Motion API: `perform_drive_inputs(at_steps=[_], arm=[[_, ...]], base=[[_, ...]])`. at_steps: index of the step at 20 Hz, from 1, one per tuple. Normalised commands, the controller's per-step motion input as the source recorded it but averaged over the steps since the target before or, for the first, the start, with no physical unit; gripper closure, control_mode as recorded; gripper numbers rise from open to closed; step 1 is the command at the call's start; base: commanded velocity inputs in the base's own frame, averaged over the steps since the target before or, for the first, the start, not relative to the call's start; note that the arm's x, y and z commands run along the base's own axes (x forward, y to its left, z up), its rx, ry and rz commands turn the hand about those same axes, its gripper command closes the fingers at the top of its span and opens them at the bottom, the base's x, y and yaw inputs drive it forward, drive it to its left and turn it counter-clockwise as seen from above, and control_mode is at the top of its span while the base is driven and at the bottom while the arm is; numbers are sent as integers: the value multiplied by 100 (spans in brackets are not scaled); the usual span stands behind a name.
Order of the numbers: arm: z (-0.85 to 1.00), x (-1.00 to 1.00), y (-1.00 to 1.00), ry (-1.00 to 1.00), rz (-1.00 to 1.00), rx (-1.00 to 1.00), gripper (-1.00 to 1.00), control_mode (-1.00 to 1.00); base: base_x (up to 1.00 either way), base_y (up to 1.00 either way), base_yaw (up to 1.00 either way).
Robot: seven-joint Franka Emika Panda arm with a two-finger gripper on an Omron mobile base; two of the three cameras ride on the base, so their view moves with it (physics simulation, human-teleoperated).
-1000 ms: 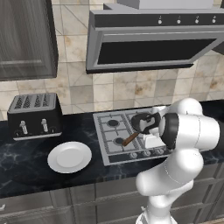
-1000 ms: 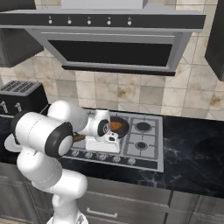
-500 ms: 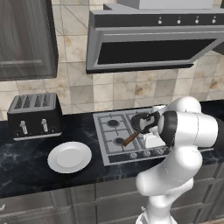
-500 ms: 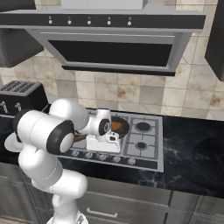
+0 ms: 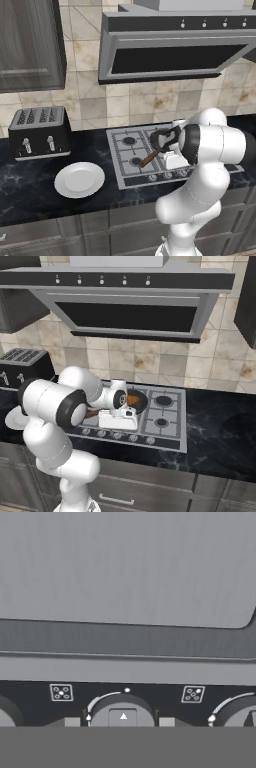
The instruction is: Pick the croissant and place it on the pan. Then turn on the stove to warm the croissant.
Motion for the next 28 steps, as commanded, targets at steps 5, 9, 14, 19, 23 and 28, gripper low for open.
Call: perform_drive_inputs(at_steps=[5,9,14,19,23,28], arm=[[-19,-1,1,6,17,0,100,-100],[-15,0,0,4,18,0,100,-100],[-14,-5,0,2,18,0,100,-100],[-18,-11,0,3,19,0,100,-100],[-20,-14,0,3,22,0,100,-100],[-19,-10,0,3,30,0,100,-100]], base=[[0,0,0],[0,0,0],[0,0,0],[0,0,0],[0,0,0],[0,0,0]])
